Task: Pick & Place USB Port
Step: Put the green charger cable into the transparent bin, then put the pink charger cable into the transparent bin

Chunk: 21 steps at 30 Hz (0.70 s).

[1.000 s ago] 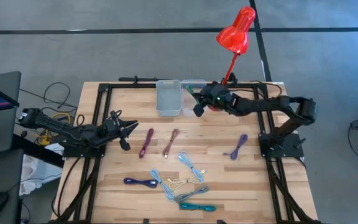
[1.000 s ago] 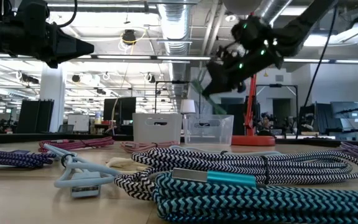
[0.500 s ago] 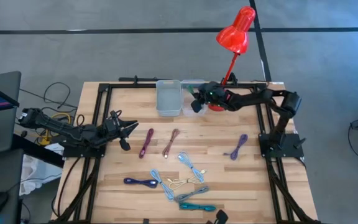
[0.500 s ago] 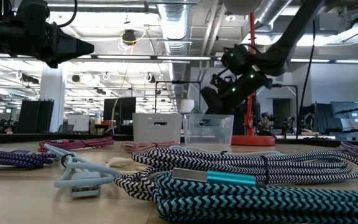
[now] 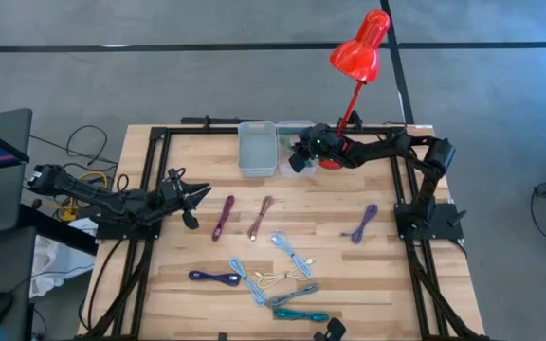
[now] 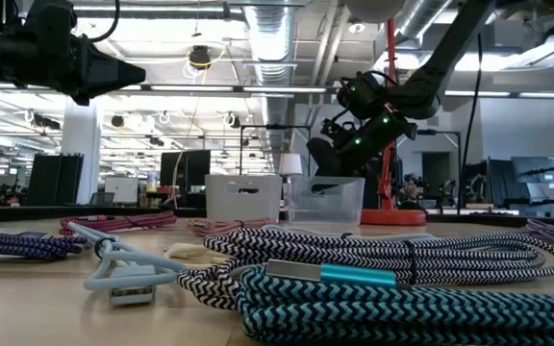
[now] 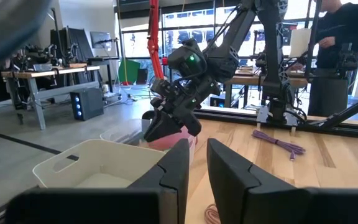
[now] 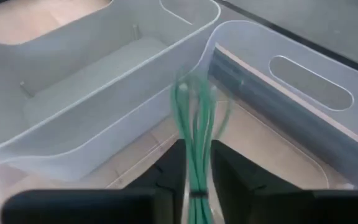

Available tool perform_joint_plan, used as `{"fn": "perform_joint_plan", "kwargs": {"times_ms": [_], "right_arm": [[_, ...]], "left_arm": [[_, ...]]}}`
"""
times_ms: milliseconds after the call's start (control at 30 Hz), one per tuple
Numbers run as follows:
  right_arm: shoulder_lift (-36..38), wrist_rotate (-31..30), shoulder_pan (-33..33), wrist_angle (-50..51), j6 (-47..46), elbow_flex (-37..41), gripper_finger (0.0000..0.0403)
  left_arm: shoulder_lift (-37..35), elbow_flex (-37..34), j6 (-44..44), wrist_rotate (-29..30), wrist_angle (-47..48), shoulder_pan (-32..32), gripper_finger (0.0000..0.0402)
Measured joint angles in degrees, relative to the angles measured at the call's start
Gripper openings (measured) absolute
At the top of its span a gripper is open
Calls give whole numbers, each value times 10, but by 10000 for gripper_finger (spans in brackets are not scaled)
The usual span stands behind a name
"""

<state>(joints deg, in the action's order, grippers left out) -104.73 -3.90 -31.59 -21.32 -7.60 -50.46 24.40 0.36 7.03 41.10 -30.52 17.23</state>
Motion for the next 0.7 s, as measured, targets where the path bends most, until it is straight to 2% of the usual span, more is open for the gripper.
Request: {"fn": "perform_joint_plan", "kwargs": {"times_ms": [300,467,700], "right_arm": [[25,-1,11,-9,21,1,117],[102,-3,41,30,63,1,115],[207,-5,83,127,76,1,109]], "left_arm": [[0,0,0,0,0,0,59],[0,0,0,0,0,0,59],[0,0,0,0,0,0,59]]}}
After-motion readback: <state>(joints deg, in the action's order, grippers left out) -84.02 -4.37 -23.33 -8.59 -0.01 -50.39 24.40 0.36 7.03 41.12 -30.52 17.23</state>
